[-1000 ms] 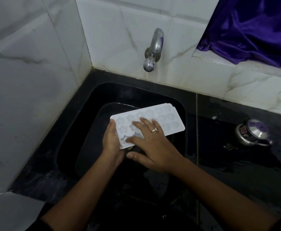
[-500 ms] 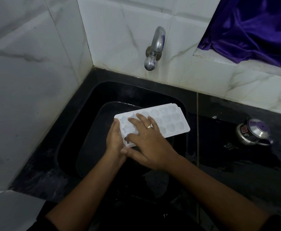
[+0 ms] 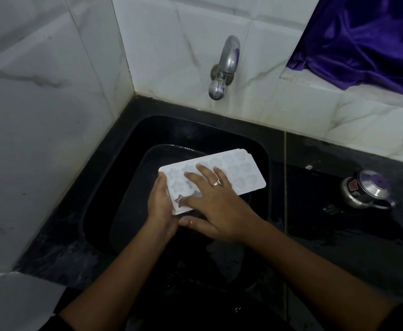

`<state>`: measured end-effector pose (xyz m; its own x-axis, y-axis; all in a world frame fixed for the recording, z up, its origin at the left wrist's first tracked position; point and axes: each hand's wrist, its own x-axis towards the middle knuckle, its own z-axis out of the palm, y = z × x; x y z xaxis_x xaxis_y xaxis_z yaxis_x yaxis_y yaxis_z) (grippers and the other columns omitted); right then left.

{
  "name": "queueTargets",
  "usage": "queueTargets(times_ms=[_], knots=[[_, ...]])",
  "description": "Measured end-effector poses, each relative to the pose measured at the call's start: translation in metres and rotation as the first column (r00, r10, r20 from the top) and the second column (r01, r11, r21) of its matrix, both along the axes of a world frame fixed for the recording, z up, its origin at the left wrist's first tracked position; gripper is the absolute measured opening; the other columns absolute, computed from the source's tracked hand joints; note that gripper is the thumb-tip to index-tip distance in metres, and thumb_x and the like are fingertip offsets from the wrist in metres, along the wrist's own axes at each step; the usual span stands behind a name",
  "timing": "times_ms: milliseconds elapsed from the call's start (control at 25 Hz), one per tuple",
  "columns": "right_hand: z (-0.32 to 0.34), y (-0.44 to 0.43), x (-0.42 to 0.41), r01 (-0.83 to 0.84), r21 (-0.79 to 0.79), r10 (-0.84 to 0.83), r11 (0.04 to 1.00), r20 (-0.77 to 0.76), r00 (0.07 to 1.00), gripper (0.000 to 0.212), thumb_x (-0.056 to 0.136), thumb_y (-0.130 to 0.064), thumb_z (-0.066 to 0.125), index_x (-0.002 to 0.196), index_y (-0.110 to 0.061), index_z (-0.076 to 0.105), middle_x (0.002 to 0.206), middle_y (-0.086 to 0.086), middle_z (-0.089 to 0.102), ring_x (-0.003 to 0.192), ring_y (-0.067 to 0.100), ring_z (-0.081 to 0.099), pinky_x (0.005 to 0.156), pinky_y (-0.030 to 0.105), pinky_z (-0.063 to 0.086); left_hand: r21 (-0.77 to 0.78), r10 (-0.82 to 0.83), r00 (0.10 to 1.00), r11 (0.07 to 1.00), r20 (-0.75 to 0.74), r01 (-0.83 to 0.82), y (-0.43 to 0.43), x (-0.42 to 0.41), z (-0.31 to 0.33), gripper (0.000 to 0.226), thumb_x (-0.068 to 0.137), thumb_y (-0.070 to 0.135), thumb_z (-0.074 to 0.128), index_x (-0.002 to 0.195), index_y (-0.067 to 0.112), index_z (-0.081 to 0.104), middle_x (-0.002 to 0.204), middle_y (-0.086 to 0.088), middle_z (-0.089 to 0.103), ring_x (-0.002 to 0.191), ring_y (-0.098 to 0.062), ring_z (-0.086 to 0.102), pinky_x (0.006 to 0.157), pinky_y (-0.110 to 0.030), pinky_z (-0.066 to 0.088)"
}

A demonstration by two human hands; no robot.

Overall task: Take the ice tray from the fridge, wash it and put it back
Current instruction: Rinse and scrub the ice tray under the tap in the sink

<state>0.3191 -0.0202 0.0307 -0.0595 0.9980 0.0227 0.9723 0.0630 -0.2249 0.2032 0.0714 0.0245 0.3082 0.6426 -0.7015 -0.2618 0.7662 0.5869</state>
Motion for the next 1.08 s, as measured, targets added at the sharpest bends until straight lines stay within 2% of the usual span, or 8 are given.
queueTargets(times_ms=[120,280,440,640,760,840,960,1080], knots=[[0.001,0.007,-0.008,0.051,0.015,-0.050,0.999,-0.060,0.997,0.059,0.101,-0.070,0.035,0.109,-0.027,0.075,0.164,0.012,0.037,0.159,0.031,0.013,0.126,0.060,0.008,0.018,-0.004,1.000,1.000,-0.028,0.004,-0.004,0.002,-0.001,0.051,0.105,0.054,0.054,0.125,0.010,0.071,0.112,-0.013,0.081,0.103,-0.033,0.079,0.100,-0.054,0.059],[-0.002,0.000,-0.006,0.005,-0.014,-0.005,1.000,0.008,1.000,0.063,0.102,-0.072,0.033,0.132,-0.028,0.067,0.165,0.011,0.033,0.159,0.033,0.011,0.127,0.060,0.005,0.035,-0.016,1.000,0.999,-0.024,0.017,0.000,-0.003,-0.002,0.052,0.108,0.052,0.049,0.124,0.008,0.073,0.116,-0.015,0.079,0.106,-0.034,0.078,0.100,-0.051,0.059],[0.002,0.007,-0.017,0.059,-0.001,-0.059,0.998,-0.088,0.994,0.067,0.099,-0.073,0.033,0.105,-0.022,0.076,0.165,0.011,0.036,0.159,0.030,0.014,0.127,0.058,0.005,0.061,-0.017,0.997,0.998,-0.069,0.021,-0.004,-0.001,-0.004,0.048,0.105,0.054,0.055,0.121,0.013,0.073,0.111,-0.010,0.081,0.102,-0.031,0.079,0.098,-0.051,0.060],[0.005,0.010,0.004,-0.057,-0.015,0.058,0.998,0.065,0.996,0.056,0.101,-0.073,0.036,0.125,-0.037,0.071,0.165,0.012,0.036,0.158,0.036,0.018,0.125,0.063,0.010,0.042,-0.008,0.997,0.999,-0.073,0.011,0.001,-0.006,-0.007,0.048,0.106,0.054,0.051,0.121,0.013,0.072,0.114,-0.013,0.080,0.101,-0.033,0.079,0.096,-0.050,0.061],[0.003,0.006,0.000,-0.050,-0.004,0.050,0.999,0.123,0.991,0.062,0.101,-0.074,0.035,0.134,-0.030,0.065,0.165,0.014,0.035,0.157,0.037,0.019,0.125,0.063,0.010,0.024,0.024,0.999,0.999,-0.044,-0.023,0.006,-0.004,-0.004,0.050,0.108,0.052,0.049,0.124,0.010,0.071,0.116,-0.016,0.079,0.103,-0.034,0.078,0.099,-0.053,0.060],[0.001,0.003,-0.009,-0.040,-0.010,0.040,0.999,0.060,0.997,0.066,0.100,-0.074,0.035,0.128,-0.024,0.068,0.165,0.013,0.035,0.158,0.034,0.016,0.127,0.060,0.008,0.038,0.016,0.999,0.999,-0.046,-0.014,0.005,-0.003,-0.005,0.048,0.107,0.052,0.051,0.119,0.012,0.073,0.112,-0.014,0.080,0.096,-0.029,0.080,0.092,-0.048,0.063],[0.003,0.010,-0.011,0.029,-0.012,-0.030,1.000,-0.065,0.997,0.065,0.100,-0.071,0.032,0.101,-0.024,0.076,0.163,0.011,0.039,0.158,0.030,0.017,0.127,0.057,0.006,0.014,0.004,0.999,1.000,-0.040,-0.003,-0.007,0.001,-0.006,0.043,0.104,0.052,0.057,0.123,0.017,0.072,0.116,-0.011,0.078,0.103,-0.032,0.078,0.099,-0.055,0.059],[-0.002,0.005,-0.007,0.039,0.014,-0.040,0.999,0.011,0.999,0.063,0.101,-0.072,0.030,0.116,-0.029,0.075,0.163,0.012,0.038,0.158,0.032,0.017,0.126,0.059,0.006,0.002,0.007,1.000,1.000,-0.007,-0.007,-0.005,0.001,-0.005,0.047,0.105,0.052,0.055,0.124,0.011,0.072,0.116,-0.014,0.079,0.106,-0.035,0.078,0.101,-0.056,0.058]])
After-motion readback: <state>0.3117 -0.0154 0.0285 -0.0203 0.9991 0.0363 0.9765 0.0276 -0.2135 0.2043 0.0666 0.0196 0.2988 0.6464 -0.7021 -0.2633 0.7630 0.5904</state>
